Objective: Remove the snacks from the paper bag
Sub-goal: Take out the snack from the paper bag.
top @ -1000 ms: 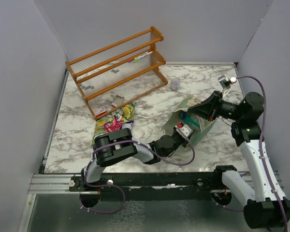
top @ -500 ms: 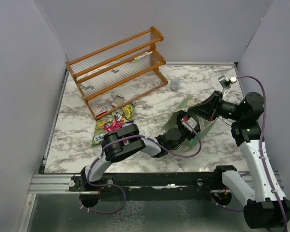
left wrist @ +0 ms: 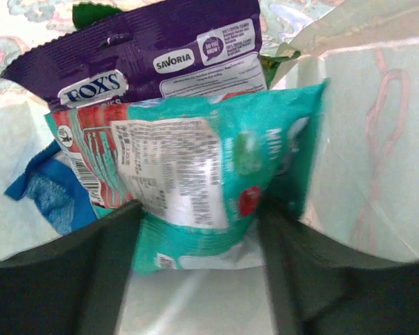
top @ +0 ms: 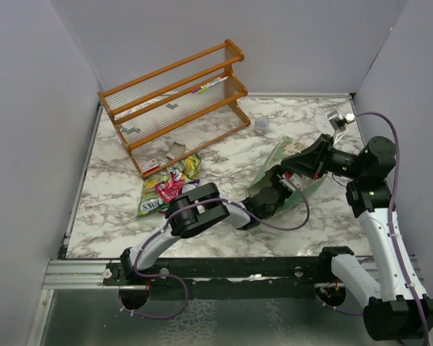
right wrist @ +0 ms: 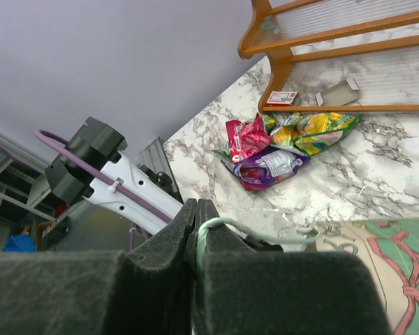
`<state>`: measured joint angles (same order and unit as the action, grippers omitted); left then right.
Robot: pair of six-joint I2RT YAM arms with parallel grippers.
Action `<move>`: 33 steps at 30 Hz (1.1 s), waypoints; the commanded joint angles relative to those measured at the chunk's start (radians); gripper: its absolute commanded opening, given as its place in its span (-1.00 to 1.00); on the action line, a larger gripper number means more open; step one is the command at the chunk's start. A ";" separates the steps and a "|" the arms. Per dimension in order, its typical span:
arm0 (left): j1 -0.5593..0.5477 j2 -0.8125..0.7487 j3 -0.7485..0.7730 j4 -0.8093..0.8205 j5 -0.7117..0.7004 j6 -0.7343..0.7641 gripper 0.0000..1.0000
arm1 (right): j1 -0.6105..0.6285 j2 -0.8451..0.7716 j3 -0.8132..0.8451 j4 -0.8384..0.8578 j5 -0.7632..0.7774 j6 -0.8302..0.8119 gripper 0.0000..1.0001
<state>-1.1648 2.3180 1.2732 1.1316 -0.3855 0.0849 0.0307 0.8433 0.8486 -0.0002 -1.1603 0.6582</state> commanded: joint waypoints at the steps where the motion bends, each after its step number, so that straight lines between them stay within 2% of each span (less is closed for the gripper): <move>1: 0.035 -0.009 -0.009 -0.058 -0.058 0.050 -0.01 | 0.006 -0.024 0.049 0.024 -0.011 0.020 -0.96; 6: 0.034 -0.097 -0.063 -0.068 -0.050 0.067 -0.65 | 0.005 -0.027 0.045 0.016 -0.004 0.005 -0.96; 12: 0.015 -0.263 -0.155 -0.139 -0.030 0.033 -0.91 | 0.006 -0.031 0.056 -0.045 0.040 -0.051 -0.96; 18: -0.013 -0.455 -0.273 -0.281 0.024 -0.025 -1.00 | 0.005 -0.044 0.063 -0.114 0.163 -0.098 -0.96; 23: -0.016 -0.666 -0.379 -0.432 0.223 -0.107 -1.00 | 0.006 -0.046 0.070 -0.134 0.264 -0.135 -0.96; 29: -0.019 -0.934 -0.474 -0.572 0.512 -0.134 -1.00 | 0.005 -0.024 0.080 -0.148 0.355 -0.179 -0.96; 31: -0.019 -1.033 -0.495 -0.634 0.571 -0.126 -1.00 | 0.005 -0.019 0.086 -0.163 0.385 -0.194 -0.96; 33: -0.019 -1.141 -0.501 -0.723 0.568 -0.089 -1.00 | 0.005 -0.019 0.094 -0.182 0.408 -0.210 -0.96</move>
<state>-1.1805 1.3636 0.7822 0.5308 0.0299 -0.0250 0.0319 0.8211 0.9043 -0.1364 -0.8497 0.5003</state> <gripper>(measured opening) 0.089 0.021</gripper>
